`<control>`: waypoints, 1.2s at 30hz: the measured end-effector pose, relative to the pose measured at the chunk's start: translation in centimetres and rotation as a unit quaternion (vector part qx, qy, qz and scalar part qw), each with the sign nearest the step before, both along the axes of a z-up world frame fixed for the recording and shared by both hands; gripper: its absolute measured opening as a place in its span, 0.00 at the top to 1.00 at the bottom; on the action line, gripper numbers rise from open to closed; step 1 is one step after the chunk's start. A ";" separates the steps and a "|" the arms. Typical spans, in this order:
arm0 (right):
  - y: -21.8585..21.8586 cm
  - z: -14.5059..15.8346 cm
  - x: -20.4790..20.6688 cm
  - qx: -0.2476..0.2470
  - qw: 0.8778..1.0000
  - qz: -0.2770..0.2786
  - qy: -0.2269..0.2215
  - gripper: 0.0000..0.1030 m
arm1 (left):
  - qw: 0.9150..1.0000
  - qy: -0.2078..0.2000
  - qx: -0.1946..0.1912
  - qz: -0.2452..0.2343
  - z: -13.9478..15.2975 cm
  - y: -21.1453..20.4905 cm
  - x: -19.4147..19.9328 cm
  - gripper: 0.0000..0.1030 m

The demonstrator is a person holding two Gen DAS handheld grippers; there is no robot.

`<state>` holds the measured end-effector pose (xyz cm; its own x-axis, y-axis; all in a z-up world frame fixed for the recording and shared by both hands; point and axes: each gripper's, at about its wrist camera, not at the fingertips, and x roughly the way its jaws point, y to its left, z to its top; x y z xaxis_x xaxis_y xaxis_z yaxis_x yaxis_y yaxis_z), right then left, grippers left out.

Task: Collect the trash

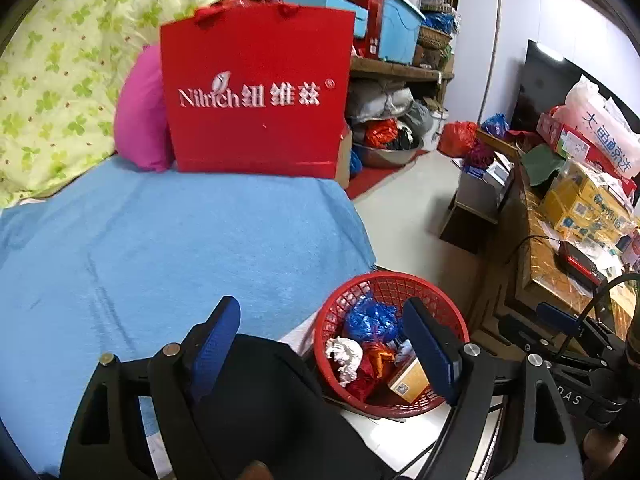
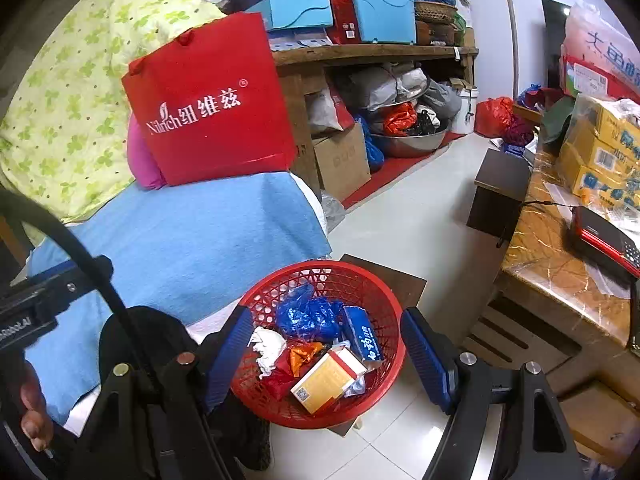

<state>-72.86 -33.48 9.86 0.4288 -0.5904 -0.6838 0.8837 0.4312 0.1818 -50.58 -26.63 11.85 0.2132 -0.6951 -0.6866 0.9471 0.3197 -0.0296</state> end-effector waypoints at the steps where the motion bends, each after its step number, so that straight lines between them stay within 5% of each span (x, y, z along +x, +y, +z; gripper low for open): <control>1: 0.2 0.1 0.1 -0.002 1.000 0.002 -0.001 0.23 | 1.000 -0.001 -0.002 0.003 0.2 0.4 0.0 0.19; 36: 2.0 1.6 0.1 -0.030 1.000 0.007 0.001 0.21 | 0.999 -0.040 0.002 0.021 0.7 2.3 -1.2 0.17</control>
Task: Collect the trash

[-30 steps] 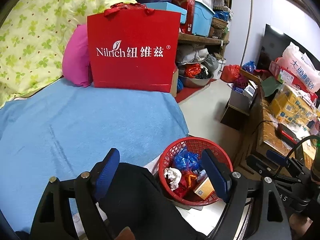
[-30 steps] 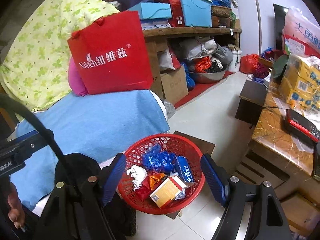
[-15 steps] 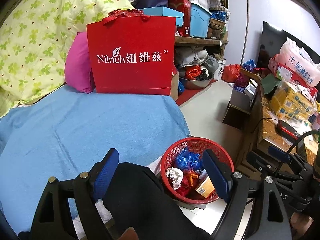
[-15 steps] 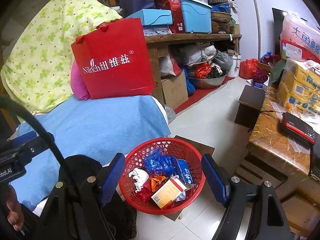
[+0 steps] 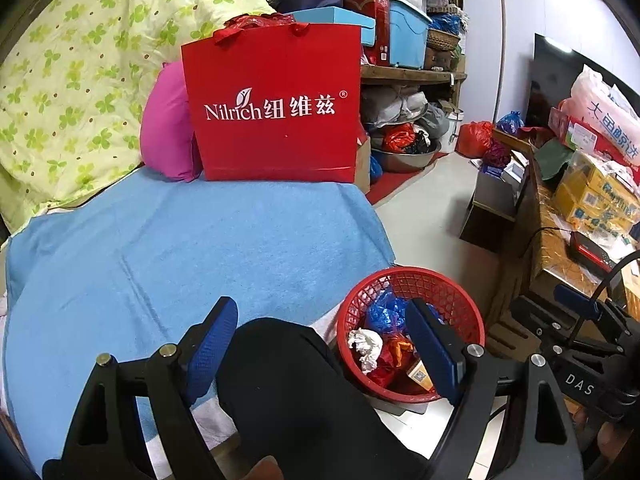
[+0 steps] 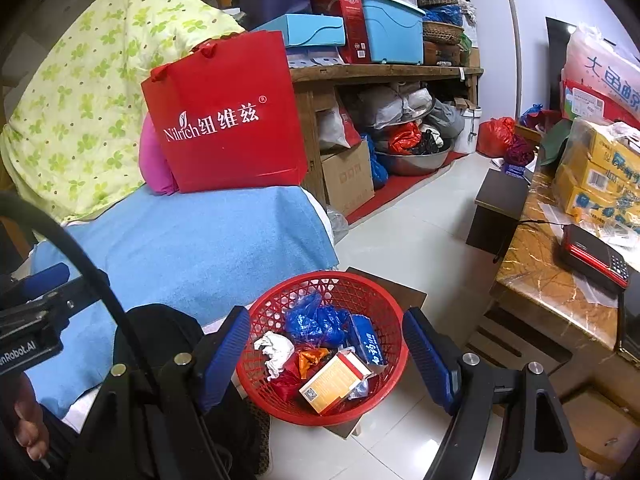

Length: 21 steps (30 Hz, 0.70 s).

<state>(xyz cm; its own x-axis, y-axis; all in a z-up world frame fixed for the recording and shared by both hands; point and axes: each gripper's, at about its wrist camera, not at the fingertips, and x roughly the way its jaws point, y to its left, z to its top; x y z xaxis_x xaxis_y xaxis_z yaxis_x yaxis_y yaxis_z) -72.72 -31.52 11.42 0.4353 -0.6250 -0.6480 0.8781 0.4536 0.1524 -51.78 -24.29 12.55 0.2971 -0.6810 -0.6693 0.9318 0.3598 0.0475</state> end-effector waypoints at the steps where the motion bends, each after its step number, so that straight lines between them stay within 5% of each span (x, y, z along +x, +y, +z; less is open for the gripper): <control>1: 0.0 0.0 0.0 0.001 1.000 0.000 0.000 0.21 | 1.000 0.005 0.000 -0.001 -0.1 0.0 0.1 0.17; 21: 0.0 -0.1 0.1 0.001 1.000 -0.002 0.001 0.21 | 1.000 -0.006 -0.006 -0.003 -0.1 0.2 -0.4 0.16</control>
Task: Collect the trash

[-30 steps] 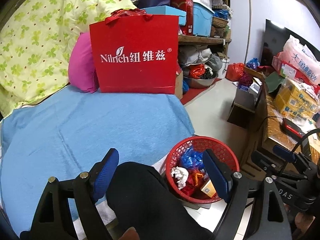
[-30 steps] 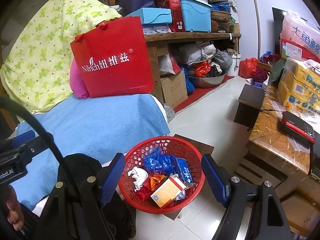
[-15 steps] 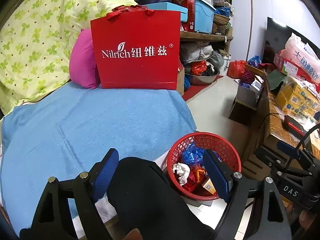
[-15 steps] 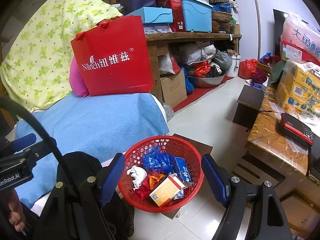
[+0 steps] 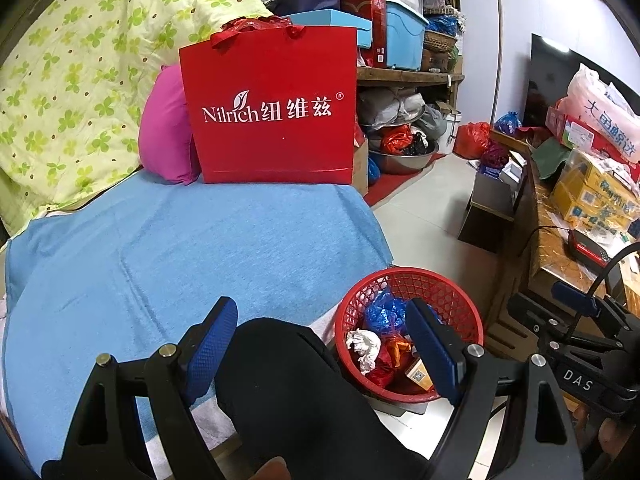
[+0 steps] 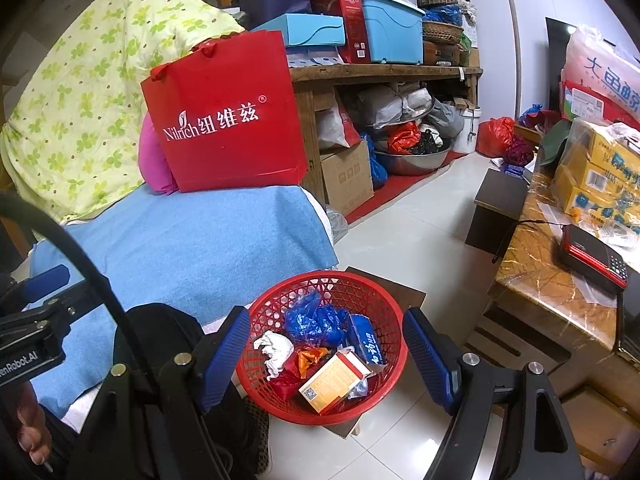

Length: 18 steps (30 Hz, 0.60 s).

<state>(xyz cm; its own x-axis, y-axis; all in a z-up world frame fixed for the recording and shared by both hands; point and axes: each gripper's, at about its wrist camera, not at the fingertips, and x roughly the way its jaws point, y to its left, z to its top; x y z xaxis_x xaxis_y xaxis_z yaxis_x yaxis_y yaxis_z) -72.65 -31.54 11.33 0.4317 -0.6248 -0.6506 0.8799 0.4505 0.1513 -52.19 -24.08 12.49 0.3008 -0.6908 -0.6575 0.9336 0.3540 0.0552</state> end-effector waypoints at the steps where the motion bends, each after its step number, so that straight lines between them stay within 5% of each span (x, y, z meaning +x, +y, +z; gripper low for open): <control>1: 0.0 0.0 0.0 0.000 1.000 0.000 0.000 0.21 | 1.000 0.000 -0.001 -0.001 0.0 0.0 0.0 0.16; 18: 0.0 -0.8 0.1 0.009 1.000 -0.003 0.004 0.21 | 1.000 0.010 0.008 -0.022 -1.0 -0.2 -0.3 0.16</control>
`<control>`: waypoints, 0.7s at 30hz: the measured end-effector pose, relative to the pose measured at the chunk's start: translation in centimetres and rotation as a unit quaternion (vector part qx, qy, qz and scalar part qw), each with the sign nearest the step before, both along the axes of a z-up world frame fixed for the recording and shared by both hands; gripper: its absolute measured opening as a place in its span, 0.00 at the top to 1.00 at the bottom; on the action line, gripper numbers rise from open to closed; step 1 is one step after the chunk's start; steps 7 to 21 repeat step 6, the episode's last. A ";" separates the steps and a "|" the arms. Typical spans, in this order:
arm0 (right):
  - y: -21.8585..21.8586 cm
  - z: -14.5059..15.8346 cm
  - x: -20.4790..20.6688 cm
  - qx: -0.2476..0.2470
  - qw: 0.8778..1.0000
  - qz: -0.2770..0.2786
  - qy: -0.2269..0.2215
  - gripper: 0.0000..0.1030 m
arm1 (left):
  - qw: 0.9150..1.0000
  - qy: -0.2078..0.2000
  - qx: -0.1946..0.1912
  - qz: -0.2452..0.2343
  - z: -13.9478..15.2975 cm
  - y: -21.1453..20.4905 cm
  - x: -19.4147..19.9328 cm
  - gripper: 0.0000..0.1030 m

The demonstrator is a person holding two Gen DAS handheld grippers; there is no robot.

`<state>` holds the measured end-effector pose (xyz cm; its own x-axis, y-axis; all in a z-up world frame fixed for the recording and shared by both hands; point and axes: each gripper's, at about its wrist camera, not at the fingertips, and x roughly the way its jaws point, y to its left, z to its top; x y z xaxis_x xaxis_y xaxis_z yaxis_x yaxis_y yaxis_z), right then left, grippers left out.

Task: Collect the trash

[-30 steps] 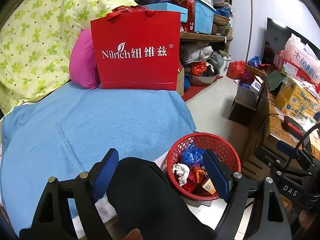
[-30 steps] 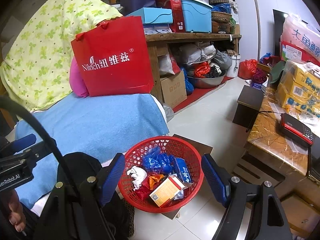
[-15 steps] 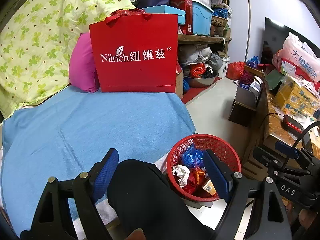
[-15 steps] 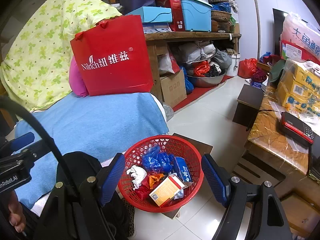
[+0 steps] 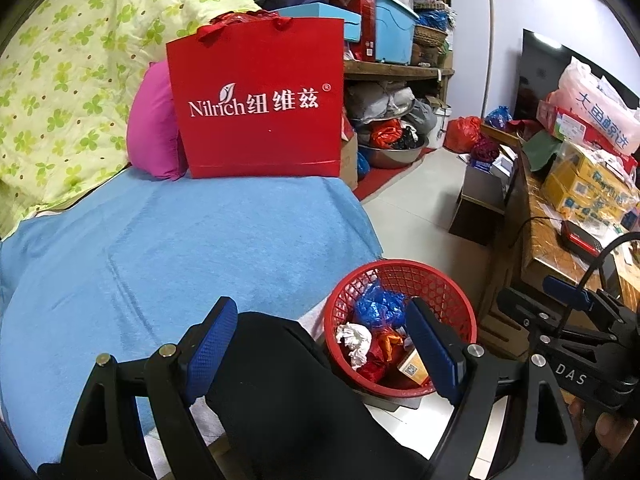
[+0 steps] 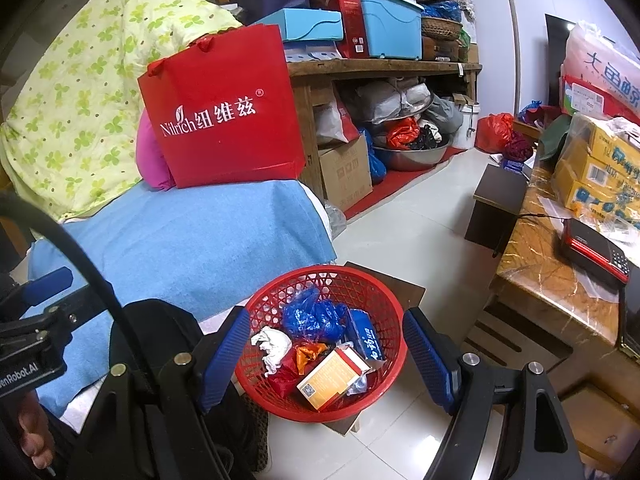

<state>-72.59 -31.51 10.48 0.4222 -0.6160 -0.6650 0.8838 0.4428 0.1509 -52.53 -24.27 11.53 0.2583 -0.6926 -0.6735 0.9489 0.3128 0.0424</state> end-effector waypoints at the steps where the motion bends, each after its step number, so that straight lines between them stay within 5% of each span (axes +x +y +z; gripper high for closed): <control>1: 0.0 -0.1 0.0 0.001 1.000 0.000 0.000 0.21 | 1.000 0.001 0.000 -0.001 -0.1 0.0 -0.1 0.16; 21: -0.3 -0.6 -0.1 0.007 1.000 -0.003 0.004 0.21 | 1.000 0.009 0.000 -0.009 -0.4 -0.2 -0.2 0.16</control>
